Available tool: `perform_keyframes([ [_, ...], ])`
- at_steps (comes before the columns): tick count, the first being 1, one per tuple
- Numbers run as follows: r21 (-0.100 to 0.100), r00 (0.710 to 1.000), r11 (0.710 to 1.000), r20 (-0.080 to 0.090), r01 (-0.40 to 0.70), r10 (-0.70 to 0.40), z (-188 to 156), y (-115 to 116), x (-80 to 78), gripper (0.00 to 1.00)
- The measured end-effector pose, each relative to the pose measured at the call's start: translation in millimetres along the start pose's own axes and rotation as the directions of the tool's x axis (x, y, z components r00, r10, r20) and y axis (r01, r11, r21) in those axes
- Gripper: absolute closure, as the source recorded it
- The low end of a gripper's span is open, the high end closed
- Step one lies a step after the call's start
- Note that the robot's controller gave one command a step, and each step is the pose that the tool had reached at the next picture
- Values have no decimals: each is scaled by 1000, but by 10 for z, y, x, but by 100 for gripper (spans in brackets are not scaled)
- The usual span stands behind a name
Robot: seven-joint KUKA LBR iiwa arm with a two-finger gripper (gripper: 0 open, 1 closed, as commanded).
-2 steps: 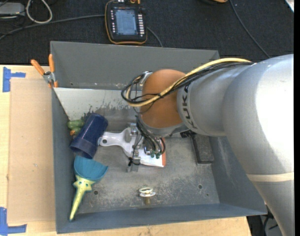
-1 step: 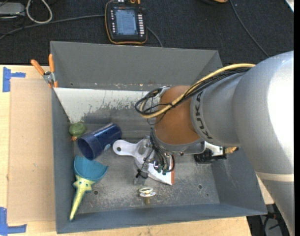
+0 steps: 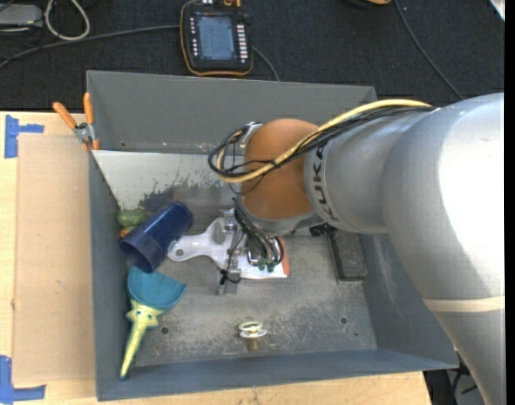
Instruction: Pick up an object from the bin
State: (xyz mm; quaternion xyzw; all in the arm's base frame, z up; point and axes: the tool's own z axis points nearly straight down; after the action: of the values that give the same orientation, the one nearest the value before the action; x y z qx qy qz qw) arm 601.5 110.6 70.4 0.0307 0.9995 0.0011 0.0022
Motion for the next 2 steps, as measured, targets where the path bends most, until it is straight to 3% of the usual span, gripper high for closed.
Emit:
perform_keyframes([
  [1, 4, 974, 974, -11, -224, 225, -5, -270, 380, 100],
  [2, 4, 974, 974, -11, -224, 225, -5, -270, 380, 100],
])
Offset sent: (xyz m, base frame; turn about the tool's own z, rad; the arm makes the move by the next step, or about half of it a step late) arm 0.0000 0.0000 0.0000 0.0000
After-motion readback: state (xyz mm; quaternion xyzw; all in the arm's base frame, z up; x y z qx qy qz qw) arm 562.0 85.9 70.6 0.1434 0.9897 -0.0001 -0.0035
